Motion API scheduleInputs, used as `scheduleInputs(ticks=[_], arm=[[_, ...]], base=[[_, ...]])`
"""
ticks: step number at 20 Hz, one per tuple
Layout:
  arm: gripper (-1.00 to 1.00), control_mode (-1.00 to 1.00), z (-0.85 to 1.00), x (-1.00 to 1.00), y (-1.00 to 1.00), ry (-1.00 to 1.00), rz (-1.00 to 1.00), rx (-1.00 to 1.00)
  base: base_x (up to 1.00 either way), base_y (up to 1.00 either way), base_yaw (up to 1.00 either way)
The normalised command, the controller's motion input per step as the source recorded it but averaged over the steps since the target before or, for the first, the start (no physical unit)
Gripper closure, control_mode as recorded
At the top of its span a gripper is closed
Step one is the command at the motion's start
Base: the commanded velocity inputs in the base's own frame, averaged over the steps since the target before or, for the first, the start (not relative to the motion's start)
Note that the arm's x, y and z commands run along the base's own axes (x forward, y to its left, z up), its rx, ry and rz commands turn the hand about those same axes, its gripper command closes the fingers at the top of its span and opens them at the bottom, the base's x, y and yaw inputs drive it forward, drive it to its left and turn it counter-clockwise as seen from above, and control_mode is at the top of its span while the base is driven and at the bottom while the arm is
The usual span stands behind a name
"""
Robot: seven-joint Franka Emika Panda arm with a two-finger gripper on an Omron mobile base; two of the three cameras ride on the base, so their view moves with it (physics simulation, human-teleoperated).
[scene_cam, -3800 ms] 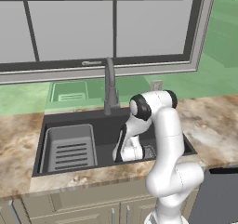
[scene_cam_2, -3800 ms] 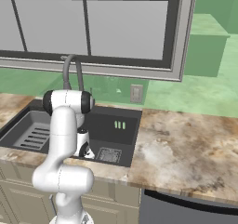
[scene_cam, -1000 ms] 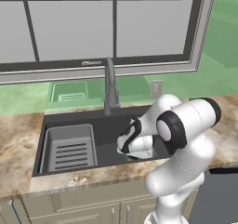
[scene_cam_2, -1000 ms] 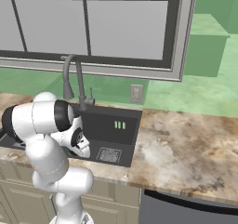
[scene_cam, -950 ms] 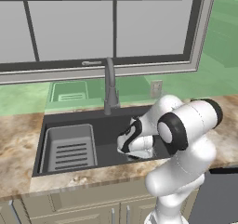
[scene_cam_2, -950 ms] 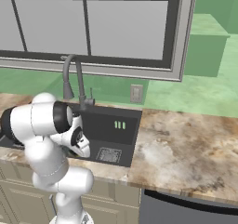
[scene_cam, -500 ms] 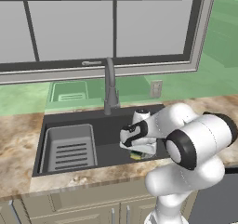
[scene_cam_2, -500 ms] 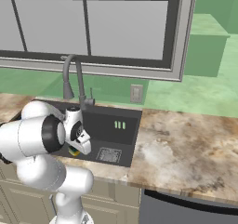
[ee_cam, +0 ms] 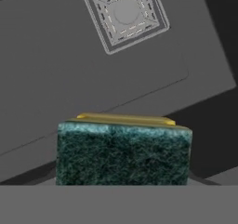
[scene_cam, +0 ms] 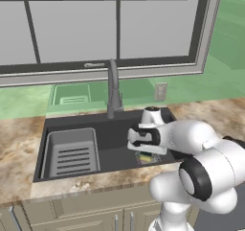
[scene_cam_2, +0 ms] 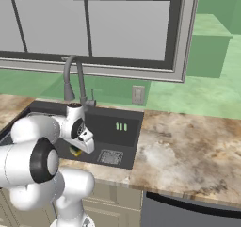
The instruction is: Pick up the sponge and sponge from the sink, and place them back in the cabinet, and close the cabinet doors.
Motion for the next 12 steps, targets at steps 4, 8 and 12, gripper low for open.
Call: scheduleInputs(ticks=[4,8,12], arm=[[1.00,-1.00,0.23,-0.16,-0.11,0.00,0.08,0.00],[1.00,-1.00,0.17,-0.21,-0.16,0.00,0.10,0.00],[1.00,-1.00,0.27,-0.24,-0.11,0.00,0.11,0.00]], base=[[0.00,0.00,0.00],[0.00,0.00,0.00],[0.00,0.00,0.00]])
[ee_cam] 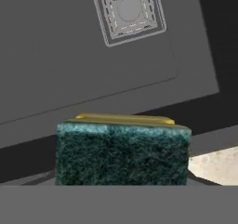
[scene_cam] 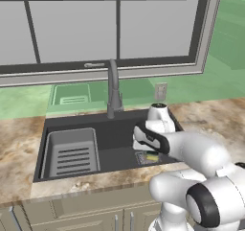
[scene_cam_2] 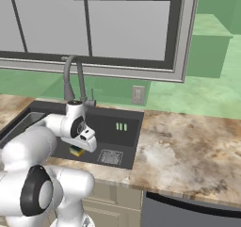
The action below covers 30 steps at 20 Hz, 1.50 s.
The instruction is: Pick up the sponge and sponge from the sink, and place them back in the cabinet, and close the cabinet doors.
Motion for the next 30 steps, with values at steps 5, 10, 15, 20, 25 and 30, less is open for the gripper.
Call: scheduleInputs(ticks=[5,10,15,20,25,30], arm=[[1.00,-1.00,0.27,-0.22,-0.06,0.00,0.11,0.00],[1.00,-1.00,0.31,-0.23,-0.04,0.00,0.10,0.00],[1.00,-1.00,0.38,-0.29,-0.04,0.00,0.10,0.00],[1.00,-1.00,0.45,-0.22,-0.02,0.00,0.07,0.00],[1.00,-1.00,0.42,-0.25,0.00,0.00,0.06,0.00],[1.00,-1.00,0.37,-0.34,0.00,0.00,0.05,0.00]], base=[[0.00,0.00,0.00],[0.00,0.00,0.00],[0.00,0.00,0.00],[0.00,0.00,0.00],[0.00,0.00,0.00],[0.00,0.00,0.00]])
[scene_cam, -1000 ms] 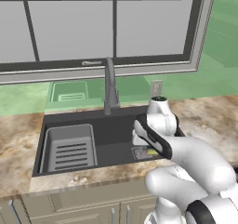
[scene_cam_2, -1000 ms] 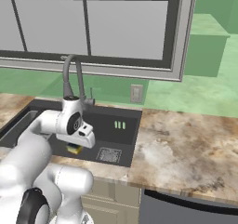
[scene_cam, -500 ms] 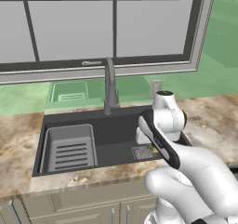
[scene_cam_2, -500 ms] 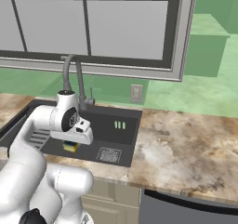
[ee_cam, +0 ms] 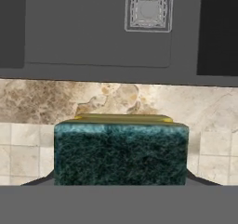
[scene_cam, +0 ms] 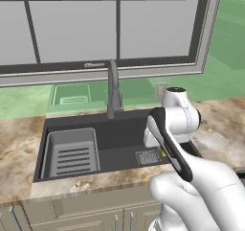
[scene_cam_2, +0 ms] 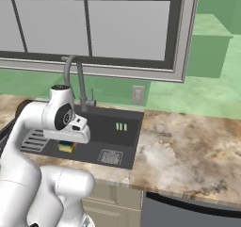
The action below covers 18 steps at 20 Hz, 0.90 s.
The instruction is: Pick up the sponge and sponge from the sink, and place them back in the cabinet, and close the cabinet doors.
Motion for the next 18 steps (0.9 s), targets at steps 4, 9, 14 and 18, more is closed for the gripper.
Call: scheduleInputs(ticks=[4,9,14,18], arm=[[1.00,-1.00,0.35,-0.45,0.00,0.00,0.04,0.00],[1.00,-1.00,0.32,-0.46,-0.04,0.00,0.04,0.00],[1.00,-1.00,0.44,-0.52,-0.09,0.00,0.03,0.00],[1.00,-1.00,0.47,-0.58,-0.09,0.00,0.02,0.00]], base=[[0.00,0.00,0.00],[0.00,0.00,0.00],[0.00,0.00,0.00],[0.00,0.00,0.00]])
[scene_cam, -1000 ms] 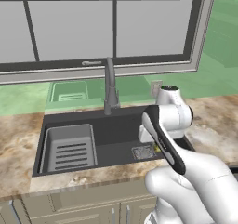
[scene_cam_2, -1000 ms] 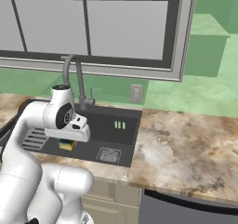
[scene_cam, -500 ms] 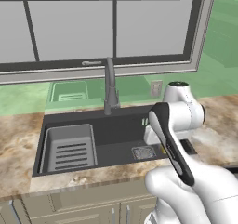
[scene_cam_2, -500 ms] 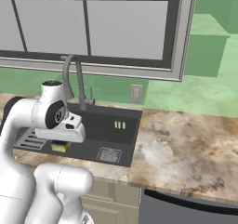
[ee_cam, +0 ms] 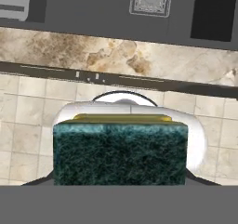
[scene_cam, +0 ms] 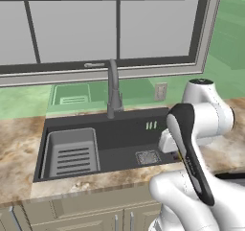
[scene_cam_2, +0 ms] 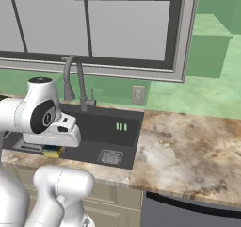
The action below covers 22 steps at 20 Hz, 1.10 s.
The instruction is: Pick up the sponge and sponge from the sink, and place them back in the cabinet, and close the cabinet doors.
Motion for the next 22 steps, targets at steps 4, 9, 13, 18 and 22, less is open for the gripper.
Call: scheduleInputs(ticks=[4,9,13,18,22], arm=[[1.00,-1.00,0.48,-0.59,-0.04,0.00,0.01,0.00],[1.00,-1.00,0.44,-0.43,-0.01,0.00,0.00,0.00],[1.00,-1.00,0.31,-0.20,-0.05,-0.02,0.00,0.00],[1.00,-1.00,0.33,-0.20,-0.10,-0.03,0.00,0.00],[1.00,-1.00,0.28,-0.26,-0.09,-0.03,0.00,0.00]], base=[[0.00,0.00,0.00],[0.00,0.00,0.00],[0.00,0.00,0.00],[0.00,0.00,0.00],[0.00,0.00,0.00]])
